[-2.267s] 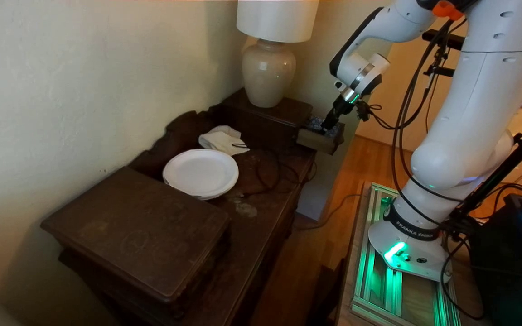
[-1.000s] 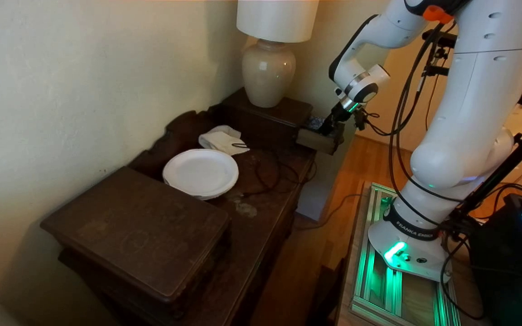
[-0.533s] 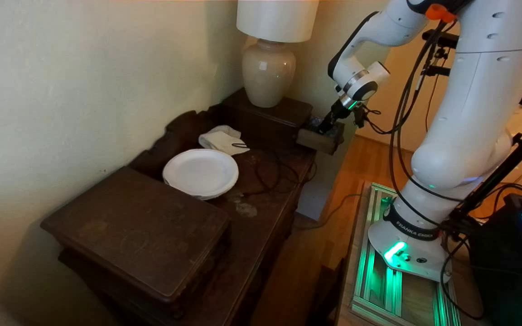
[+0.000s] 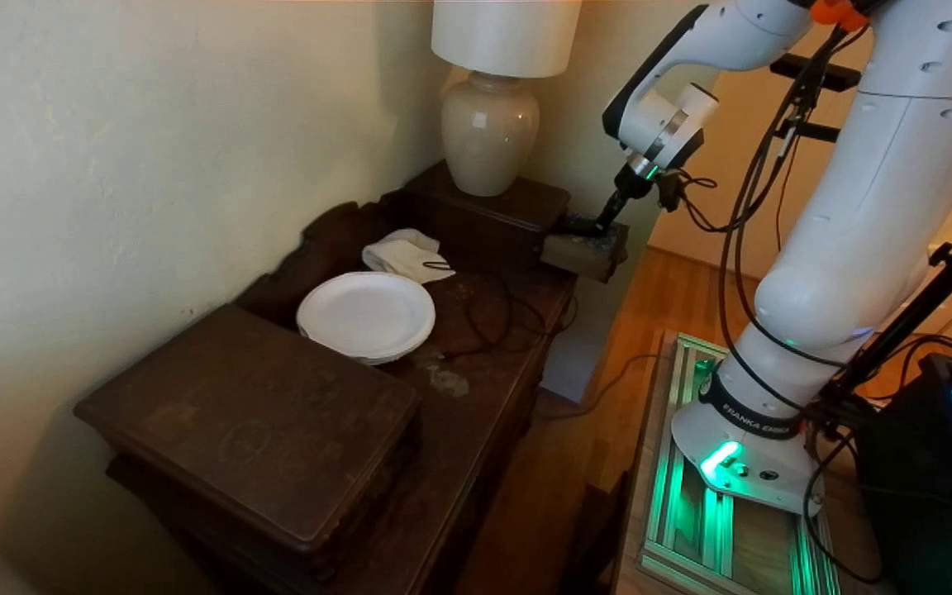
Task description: Remove the remote control from the drawer on the right.
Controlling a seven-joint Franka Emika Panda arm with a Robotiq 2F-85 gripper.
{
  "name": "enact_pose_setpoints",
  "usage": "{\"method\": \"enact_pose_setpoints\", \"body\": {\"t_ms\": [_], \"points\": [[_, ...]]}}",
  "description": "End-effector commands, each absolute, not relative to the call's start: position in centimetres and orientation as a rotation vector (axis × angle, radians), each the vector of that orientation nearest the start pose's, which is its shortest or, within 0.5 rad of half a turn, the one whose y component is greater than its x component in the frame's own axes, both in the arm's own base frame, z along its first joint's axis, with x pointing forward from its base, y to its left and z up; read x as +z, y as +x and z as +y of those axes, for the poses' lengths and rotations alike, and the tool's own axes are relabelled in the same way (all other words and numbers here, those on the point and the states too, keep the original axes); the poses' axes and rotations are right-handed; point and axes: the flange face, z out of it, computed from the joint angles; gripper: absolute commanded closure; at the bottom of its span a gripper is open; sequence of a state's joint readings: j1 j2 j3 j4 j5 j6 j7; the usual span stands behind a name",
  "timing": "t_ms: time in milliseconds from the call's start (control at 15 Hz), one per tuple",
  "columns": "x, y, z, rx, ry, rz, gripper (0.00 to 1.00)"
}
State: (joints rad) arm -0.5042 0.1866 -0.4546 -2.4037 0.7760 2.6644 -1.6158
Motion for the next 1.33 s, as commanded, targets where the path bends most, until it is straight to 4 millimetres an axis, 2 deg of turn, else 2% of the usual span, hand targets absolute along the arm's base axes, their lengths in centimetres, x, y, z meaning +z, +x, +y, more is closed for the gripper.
{"method": "enact_pose_setpoints", "body": {"t_ms": [0, 400, 800, 1067, 1267], "points": [[27.3, 25.8, -41.7, -0.400, -3.124, 0.062, 0.64], [31.1, 24.8, -42.0, -0.236, -3.148, 0.111, 0.64], [35.9, 23.5, -40.7, -0.147, -3.113, 0.156, 0.64], [38.1, 24.5, -41.0, -0.329, -3.156, 0.418, 0.64], [37.4, 26.7, -40.3, -0.407, -3.112, 0.667, 0.64]]}}
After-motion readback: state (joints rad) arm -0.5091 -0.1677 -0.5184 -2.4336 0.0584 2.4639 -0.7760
